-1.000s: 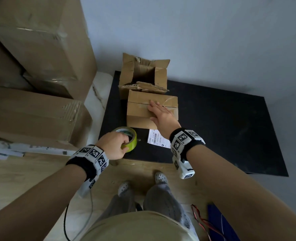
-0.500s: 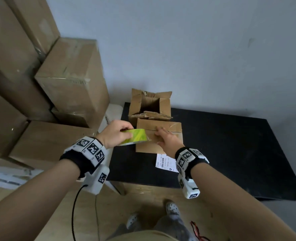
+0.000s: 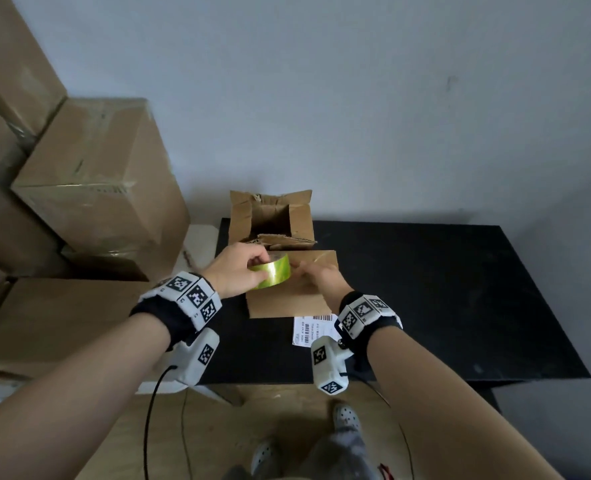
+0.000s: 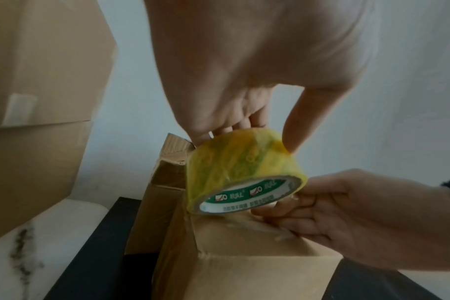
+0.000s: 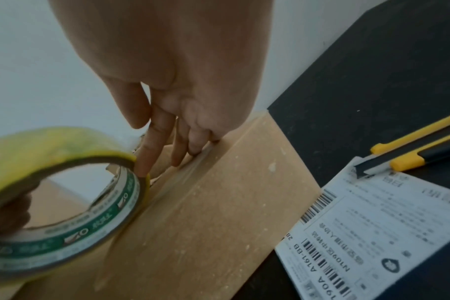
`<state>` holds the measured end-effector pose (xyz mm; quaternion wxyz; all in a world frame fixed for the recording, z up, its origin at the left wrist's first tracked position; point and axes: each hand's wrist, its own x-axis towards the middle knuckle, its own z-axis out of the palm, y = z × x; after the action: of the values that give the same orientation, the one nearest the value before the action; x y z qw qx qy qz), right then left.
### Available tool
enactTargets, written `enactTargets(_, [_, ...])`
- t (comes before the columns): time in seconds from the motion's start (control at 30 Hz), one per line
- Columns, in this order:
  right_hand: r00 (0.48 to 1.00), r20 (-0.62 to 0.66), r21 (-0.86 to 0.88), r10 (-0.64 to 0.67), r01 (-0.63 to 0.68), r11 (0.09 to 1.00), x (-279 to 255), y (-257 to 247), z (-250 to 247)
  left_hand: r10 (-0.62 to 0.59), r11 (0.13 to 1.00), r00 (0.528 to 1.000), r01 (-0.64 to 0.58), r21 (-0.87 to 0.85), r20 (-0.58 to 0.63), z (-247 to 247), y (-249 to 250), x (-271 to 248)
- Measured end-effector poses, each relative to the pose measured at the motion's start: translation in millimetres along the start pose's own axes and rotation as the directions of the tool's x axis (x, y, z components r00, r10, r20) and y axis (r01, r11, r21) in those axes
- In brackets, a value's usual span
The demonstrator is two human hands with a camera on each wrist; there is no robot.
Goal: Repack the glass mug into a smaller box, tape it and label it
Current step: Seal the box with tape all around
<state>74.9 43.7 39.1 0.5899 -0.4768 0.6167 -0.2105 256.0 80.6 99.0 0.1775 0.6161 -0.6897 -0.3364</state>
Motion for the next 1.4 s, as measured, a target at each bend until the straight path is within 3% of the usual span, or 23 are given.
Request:
enactTargets(0.13, [0.997,0.044,0.057,-0.057,0.055,0.997,-4.7,0.0,-5.0,0.071,0.997,0.997,-0.072,0.043,0.026,8.1,-4.2,-2.3])
enactTargets(0.33, [0.973,0.140,0.026,-0.183,0.181,0.983,-4.9,5.1,-9.0,0.070,0.990,0.996,-0.077,0.120,0.059,24.5,-14.7,-14.0])
enactTargets(0.8, [0.940,0.060,0.027,-0.337,0.336,0.942,-2.5,19.5,-12.9,0.079,0.987,0.994,-0.088,0.131,0.073,39.0,-22.7,-17.7])
enactTargets(1.1, [0.950,-0.038,0.229,-0.310,0.310,0.923,-1.5,23.8,-11.3,0.062,0.990,0.995,-0.070,0.121,0.073,37.2,-14.7,-15.5])
enactTargets(1.23, [0.968,-0.037,0.148,-0.247,0.249,0.957,-2.8,20.0,-13.2,0.054,0.985,0.995,-0.068,0.161,0.090,37.0,-16.8,-17.2])
enactTargets(1.4, [0.965,0.038,0.039,-0.261,0.259,0.965,-4.5,13.0,-15.6,0.059,0.985,0.993,-0.074,0.158,0.102,35.8,-16.2,-18.8])
